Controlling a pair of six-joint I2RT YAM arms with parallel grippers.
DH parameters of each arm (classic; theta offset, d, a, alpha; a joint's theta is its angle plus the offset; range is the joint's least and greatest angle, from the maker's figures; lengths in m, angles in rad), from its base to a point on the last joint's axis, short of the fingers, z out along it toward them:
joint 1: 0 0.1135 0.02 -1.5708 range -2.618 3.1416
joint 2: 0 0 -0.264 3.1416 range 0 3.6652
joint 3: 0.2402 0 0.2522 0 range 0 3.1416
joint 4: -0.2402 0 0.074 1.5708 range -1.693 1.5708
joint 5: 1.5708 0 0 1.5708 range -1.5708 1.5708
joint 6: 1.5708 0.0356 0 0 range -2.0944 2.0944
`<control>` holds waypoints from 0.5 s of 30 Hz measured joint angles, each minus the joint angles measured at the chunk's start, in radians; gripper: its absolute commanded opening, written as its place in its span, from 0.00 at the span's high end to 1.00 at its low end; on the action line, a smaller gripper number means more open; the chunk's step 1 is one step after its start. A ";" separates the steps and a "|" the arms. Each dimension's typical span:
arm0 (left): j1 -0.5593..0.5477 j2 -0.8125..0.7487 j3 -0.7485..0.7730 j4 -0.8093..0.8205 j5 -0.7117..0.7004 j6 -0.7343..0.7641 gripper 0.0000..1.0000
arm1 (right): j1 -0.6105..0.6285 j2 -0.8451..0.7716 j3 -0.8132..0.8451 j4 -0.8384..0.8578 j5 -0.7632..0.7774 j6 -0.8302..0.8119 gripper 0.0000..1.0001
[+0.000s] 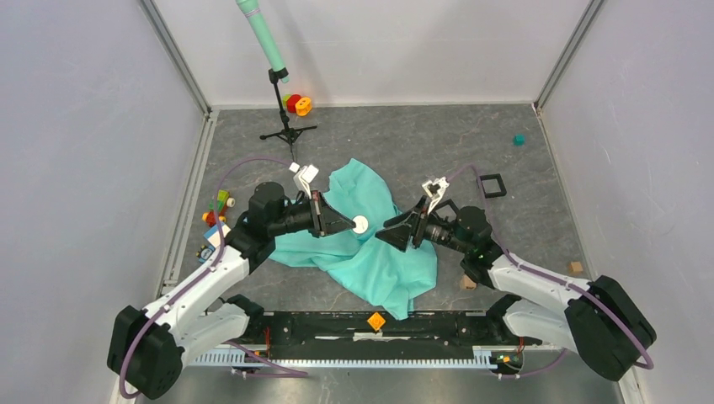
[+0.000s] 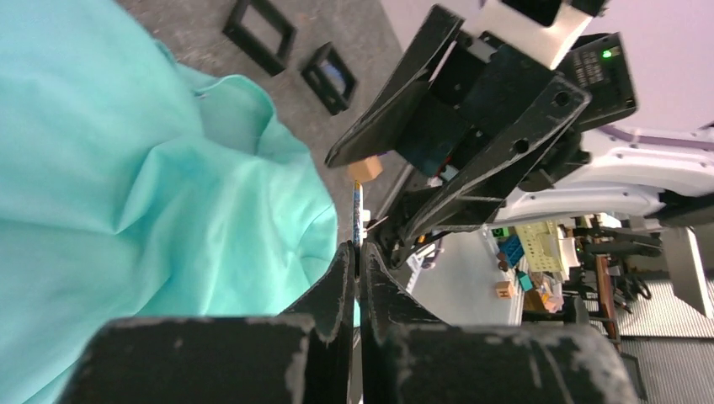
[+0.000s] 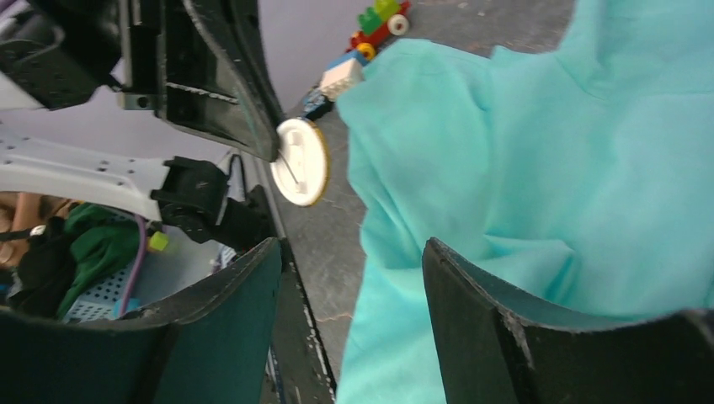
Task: Remove the brooch from the garment
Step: Remove the brooch from the clothes, then close the brooch.
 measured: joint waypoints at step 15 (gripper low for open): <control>0.000 -0.048 -0.018 0.109 0.055 -0.041 0.98 | 0.081 0.133 0.032 0.284 -0.018 0.137 0.50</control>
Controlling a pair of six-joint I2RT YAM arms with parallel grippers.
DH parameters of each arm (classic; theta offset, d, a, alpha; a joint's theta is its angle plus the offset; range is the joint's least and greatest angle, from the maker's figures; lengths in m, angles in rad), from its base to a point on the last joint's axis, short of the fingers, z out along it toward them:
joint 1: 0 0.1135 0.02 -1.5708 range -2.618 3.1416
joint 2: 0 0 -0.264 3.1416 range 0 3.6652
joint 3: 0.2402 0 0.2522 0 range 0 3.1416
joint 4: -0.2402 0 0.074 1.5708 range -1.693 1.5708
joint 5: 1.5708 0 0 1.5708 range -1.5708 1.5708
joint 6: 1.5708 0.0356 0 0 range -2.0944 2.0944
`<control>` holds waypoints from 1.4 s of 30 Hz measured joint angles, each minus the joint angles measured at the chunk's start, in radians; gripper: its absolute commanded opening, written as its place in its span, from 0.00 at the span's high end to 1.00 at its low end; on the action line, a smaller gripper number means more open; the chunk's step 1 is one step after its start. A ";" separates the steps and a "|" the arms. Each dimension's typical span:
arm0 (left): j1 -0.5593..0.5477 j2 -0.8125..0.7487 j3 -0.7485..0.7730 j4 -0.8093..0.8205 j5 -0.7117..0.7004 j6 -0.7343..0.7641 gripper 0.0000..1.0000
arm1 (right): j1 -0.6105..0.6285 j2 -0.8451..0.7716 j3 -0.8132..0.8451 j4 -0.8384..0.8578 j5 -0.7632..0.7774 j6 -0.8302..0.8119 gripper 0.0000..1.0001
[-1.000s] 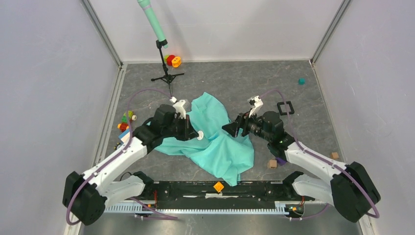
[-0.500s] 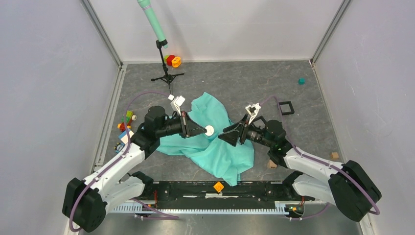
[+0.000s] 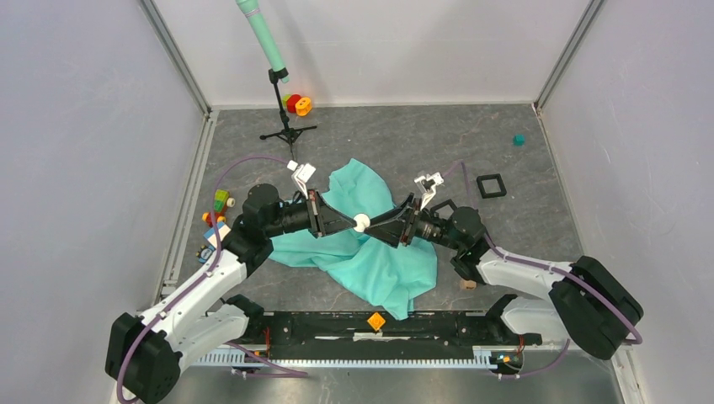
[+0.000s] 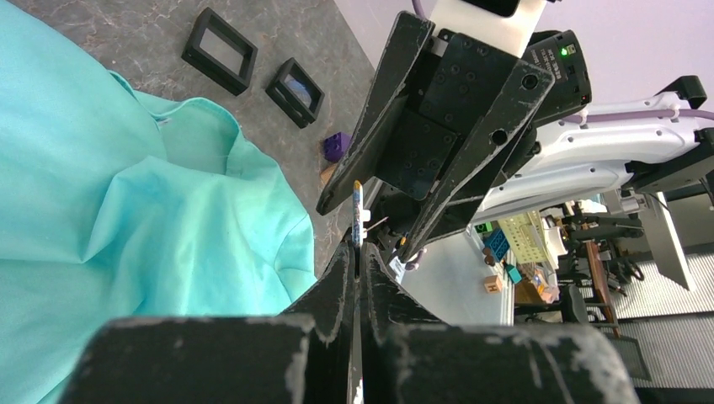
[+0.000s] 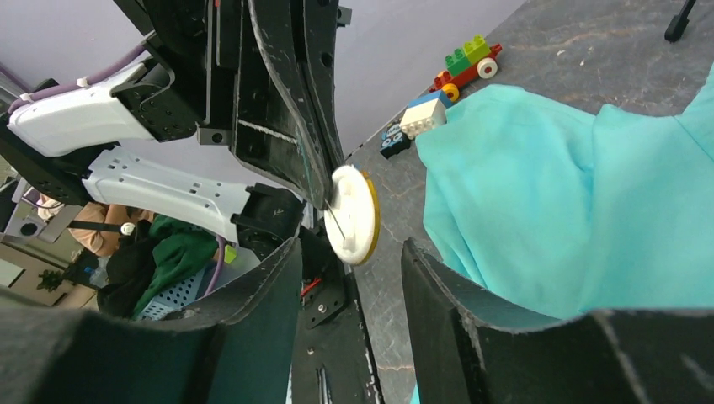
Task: Remove the brooch from the garment
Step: Close the brooch.
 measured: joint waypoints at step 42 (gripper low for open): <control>0.019 0.015 -0.002 0.005 0.057 0.001 0.98 | 0.011 0.072 0.058 0.021 0.014 0.053 0.73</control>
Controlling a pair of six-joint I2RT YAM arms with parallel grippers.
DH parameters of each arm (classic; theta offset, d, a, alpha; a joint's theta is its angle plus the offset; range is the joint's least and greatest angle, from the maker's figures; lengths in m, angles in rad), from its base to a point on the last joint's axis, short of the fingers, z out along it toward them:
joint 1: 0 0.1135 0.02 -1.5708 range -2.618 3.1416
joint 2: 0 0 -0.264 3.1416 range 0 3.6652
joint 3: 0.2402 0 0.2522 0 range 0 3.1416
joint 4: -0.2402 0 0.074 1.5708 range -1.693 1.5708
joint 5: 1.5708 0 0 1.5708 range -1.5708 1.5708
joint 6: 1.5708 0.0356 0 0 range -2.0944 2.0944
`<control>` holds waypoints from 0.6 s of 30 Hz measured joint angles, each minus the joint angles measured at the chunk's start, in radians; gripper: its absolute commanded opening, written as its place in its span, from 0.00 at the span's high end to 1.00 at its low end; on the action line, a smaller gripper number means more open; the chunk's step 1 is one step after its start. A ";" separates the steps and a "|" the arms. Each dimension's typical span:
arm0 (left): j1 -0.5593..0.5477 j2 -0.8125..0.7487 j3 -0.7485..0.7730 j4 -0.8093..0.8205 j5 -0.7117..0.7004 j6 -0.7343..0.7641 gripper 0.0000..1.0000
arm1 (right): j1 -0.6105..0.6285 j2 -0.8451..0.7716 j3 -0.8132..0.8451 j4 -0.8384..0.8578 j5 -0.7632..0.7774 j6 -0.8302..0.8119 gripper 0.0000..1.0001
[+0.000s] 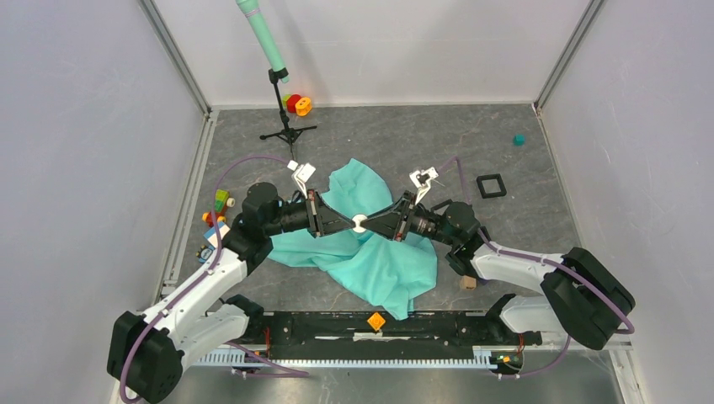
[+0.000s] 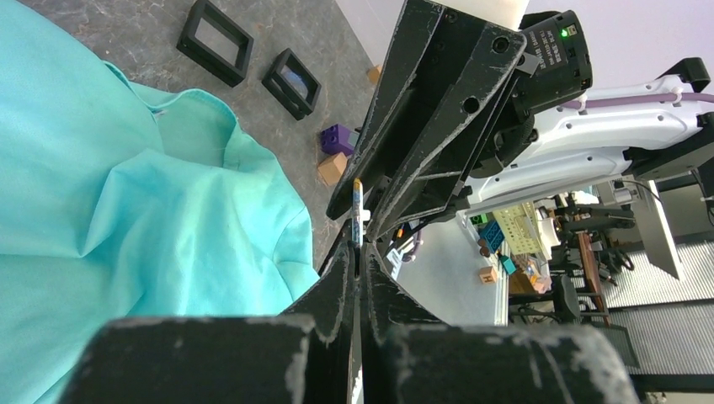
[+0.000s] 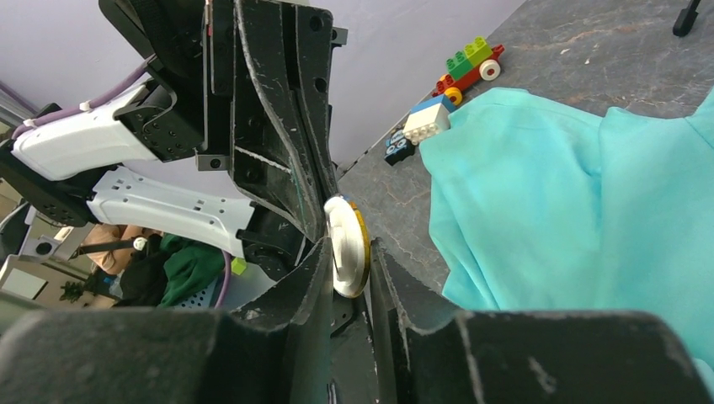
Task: Remove the brooch from the garment
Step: Close the brooch.
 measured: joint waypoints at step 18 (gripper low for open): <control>-0.013 -0.023 0.000 0.007 0.002 0.000 0.98 | 0.016 -0.001 -0.017 0.078 0.000 0.016 0.80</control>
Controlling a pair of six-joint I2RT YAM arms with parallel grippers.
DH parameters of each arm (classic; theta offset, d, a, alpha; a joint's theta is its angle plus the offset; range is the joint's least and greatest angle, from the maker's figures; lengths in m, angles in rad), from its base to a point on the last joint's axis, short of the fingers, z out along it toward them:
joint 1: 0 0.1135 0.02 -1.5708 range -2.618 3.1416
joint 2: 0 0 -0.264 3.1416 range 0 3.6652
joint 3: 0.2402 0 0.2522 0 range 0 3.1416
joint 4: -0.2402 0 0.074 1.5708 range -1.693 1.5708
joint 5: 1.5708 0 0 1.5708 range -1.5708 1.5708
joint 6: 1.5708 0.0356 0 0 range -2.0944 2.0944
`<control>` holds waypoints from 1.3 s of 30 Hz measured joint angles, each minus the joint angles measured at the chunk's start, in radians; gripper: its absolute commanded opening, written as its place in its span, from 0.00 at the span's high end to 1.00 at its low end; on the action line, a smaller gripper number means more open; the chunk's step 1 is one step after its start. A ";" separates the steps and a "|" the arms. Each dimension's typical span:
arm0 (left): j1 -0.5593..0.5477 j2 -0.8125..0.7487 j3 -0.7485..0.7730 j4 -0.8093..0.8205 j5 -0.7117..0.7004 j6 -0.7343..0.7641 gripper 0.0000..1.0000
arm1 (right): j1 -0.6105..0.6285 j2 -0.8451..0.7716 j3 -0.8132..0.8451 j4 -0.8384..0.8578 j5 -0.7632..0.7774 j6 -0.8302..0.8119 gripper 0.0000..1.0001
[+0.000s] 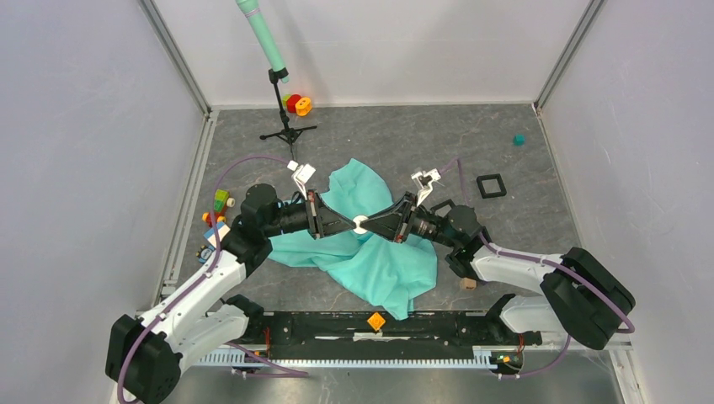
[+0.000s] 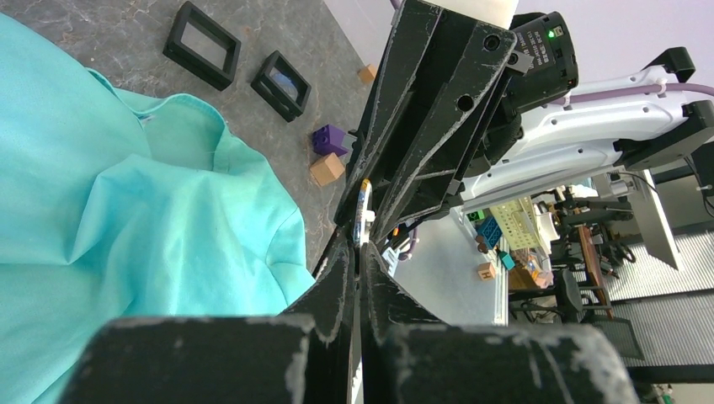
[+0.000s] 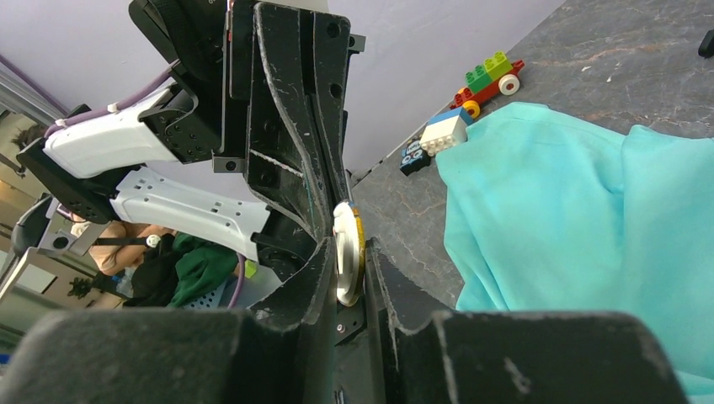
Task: Remove the brooch from the garment
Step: Close the brooch.
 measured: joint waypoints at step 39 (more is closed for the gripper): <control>0.002 0.002 0.000 -0.006 0.013 0.000 0.98 | 0.006 -0.032 -0.045 0.007 -0.031 -0.016 0.46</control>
